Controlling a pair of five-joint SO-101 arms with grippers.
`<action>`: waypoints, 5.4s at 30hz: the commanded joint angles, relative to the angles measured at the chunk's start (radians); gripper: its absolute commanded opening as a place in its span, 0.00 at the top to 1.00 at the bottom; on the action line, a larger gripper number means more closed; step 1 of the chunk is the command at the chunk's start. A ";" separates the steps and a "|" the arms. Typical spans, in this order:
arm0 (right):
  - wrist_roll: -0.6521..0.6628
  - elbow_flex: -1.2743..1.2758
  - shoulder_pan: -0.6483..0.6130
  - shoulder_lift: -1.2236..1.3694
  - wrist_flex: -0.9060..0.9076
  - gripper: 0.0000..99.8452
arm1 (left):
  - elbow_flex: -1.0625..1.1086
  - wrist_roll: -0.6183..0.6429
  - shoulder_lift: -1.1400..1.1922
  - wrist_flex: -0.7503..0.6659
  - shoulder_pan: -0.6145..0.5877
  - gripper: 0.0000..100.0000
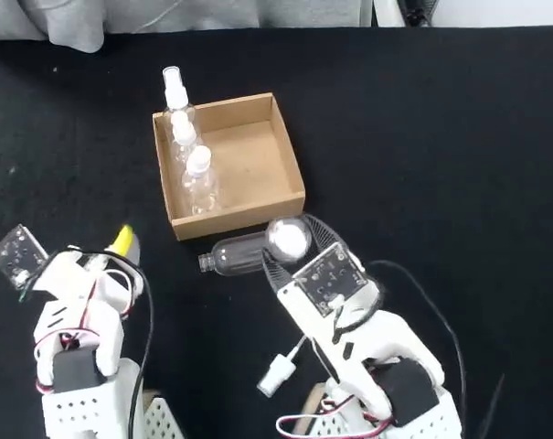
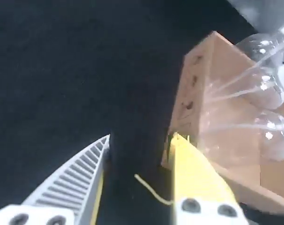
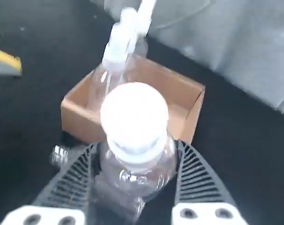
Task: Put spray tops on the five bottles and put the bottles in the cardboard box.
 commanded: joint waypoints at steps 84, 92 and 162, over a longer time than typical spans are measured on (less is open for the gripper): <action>-0.146 -1.112 0.144 1.738 -0.534 0.91 | 0.001 -0.008 -0.009 0.000 -0.038 0.81; -0.146 -1.194 0.181 1.857 -0.534 0.91 | 0.001 -0.008 -0.009 0.000 -0.038 0.81; -0.147 -1.334 0.181 2.167 -0.468 0.65 | 0.007 -0.008 -0.009 -0.002 -0.039 0.81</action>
